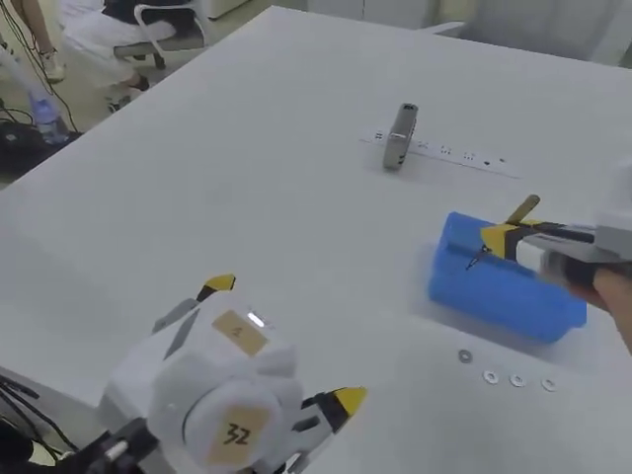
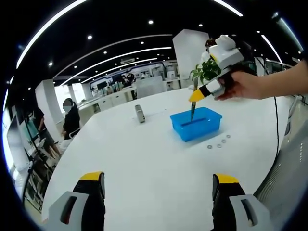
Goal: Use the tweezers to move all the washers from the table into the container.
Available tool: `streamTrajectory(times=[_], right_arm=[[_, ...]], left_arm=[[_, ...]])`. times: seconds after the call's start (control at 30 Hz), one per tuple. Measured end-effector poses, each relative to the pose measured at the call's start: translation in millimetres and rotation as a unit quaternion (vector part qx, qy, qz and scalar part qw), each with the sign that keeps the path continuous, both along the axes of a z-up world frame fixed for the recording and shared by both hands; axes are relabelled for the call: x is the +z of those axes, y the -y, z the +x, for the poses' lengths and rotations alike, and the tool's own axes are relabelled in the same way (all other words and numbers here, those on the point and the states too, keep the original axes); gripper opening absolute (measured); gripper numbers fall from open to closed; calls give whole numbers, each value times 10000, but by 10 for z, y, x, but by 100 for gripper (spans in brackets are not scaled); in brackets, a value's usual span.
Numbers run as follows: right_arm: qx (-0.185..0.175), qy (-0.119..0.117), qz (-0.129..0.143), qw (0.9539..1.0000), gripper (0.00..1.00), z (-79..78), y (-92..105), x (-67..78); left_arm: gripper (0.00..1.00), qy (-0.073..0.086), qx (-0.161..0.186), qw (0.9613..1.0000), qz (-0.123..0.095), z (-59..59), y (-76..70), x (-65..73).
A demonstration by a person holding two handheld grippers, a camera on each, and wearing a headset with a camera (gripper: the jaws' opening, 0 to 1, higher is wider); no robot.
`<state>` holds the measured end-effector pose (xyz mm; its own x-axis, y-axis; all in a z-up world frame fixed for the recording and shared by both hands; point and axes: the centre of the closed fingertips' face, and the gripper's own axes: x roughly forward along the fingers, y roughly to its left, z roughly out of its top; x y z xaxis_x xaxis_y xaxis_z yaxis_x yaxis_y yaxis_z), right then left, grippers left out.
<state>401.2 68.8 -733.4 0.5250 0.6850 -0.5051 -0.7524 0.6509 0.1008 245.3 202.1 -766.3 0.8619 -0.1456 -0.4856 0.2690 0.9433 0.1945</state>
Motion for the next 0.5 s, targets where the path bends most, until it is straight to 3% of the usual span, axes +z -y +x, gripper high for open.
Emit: streamTrajectory(times=[0.2, 0.5], right_arm=[[48, 29, 37, 10000, 4, -224, 63, 9], [-94, -364, -55, 9993, 4, -413, 172, -350]], left_arm=[[95, -20, -32, 10000, -21, -2, 14, -7], [94, -19, -50, 10000, -11, -4, 21, -6]])
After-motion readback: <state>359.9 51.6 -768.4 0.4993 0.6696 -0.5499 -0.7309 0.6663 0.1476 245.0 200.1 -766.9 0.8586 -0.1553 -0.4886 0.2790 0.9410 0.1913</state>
